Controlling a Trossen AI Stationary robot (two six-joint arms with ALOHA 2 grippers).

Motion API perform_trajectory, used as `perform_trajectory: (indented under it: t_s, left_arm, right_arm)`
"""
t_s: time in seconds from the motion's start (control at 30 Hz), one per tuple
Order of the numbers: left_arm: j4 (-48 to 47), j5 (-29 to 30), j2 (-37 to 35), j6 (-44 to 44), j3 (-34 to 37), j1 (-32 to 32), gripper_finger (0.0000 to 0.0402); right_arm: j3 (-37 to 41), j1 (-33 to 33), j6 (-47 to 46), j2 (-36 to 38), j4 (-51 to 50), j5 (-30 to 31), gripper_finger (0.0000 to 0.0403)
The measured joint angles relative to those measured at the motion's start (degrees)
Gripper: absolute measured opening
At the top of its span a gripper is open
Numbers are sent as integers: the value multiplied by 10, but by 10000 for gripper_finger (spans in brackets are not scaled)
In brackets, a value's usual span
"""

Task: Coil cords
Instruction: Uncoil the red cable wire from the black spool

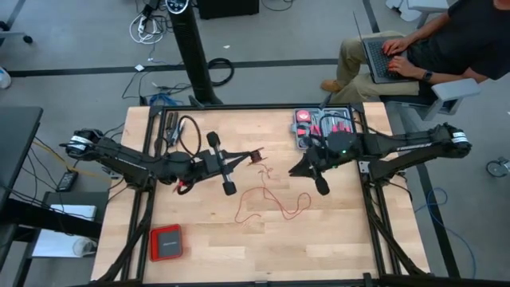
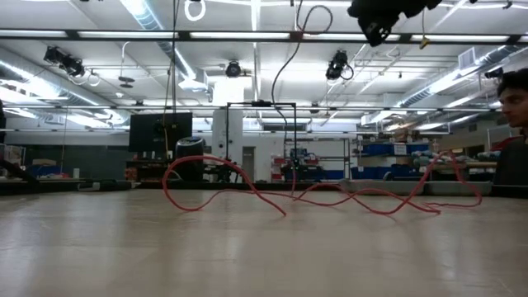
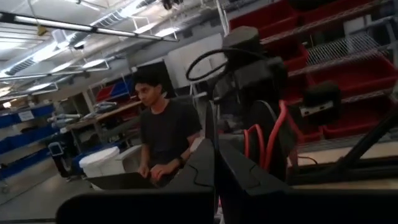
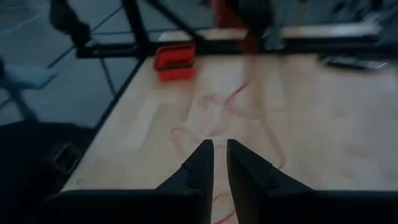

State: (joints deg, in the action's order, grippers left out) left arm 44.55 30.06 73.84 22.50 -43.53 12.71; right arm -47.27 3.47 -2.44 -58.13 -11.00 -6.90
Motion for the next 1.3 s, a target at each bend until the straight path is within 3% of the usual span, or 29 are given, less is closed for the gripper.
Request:
perform_trajectory:
  t_s: [0.17,0.27,0.57,0.97,1.17,1.3]
  left_arm:
    - [43,-21,0,2,31,-10,5]
    - [54,-57,0,2,44,-19,5]
    - [40,-150,0,-2,63,-41,5]
    - [36,-261,0,12,63,-41,5]
    - [73,-245,15,19,63,-41,5]
    - [89,-129,34,15,63,-41,5]
  right_arm:
    - [0,18,26,0,56,97,44]
    - [0,25,42,-21,88,123,44]
    - [0,25,75,-92,224,123,44]
    - [0,44,113,-102,267,117,44]
    - [0,39,96,-104,255,115,44]
    - [0,40,98,-104,254,98,44]
